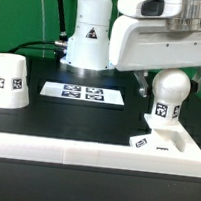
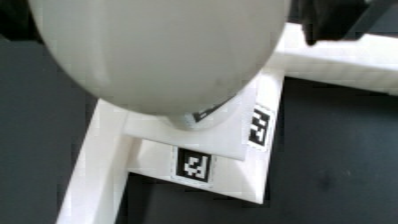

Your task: Assemble lamp

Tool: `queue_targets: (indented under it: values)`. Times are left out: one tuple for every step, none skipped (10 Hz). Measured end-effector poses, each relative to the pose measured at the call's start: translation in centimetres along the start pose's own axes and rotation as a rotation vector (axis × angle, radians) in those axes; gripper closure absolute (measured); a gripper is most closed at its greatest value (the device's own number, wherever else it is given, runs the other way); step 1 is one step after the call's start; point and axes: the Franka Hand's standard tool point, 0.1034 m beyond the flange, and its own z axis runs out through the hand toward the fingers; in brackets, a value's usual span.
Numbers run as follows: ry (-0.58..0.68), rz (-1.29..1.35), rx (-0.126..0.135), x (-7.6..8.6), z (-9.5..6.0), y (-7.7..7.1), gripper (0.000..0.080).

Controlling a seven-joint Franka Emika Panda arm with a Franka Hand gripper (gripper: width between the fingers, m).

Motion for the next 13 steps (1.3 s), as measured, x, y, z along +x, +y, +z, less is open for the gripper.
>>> queue_targets:
  values:
    - [0.008,-0.105,-0.014,0.19,-0.05,-0.22,0.0101]
    - [0.023,-0.219,-0.027,0.46,-0.11,-0.46,0.0101]
    - [0.034,-0.374,-0.038,0.73,-0.21,-0.4,0.0101]
    - [0.031,-0.471,-0.043,0.77,-0.23,-0.29,0.0101]
    - [0.021,-0.62,-0.057,0.83,-0.27,-0.1,0.0101]
    - [0.012,-0.726,-0.065,0.86,-0.35,-0.04,0.0101]
    - [-0.001,-0.807,-0.072,0.75,-0.32,0.02,0.0101]
    - [-0.021,-0.867,-0.079,0.56,-0.25,0.06,0.0101]
    - [-0.038,-0.964,-0.092,0.51,-0.24,0.16,0.0101]
    - [-0.046,-1.033,-0.097,0.51,-0.24,0.15,0.0101]
    - [-0.052,-1.066,-0.102,0.5,-0.23,0.15,0.0101]
    - [-0.065,-1.126,-0.11,0.46,-0.17,0.2,0.0101]
    - [-0.078,-1.18,-0.118,0.39,-0.09,0.24,0.0101]
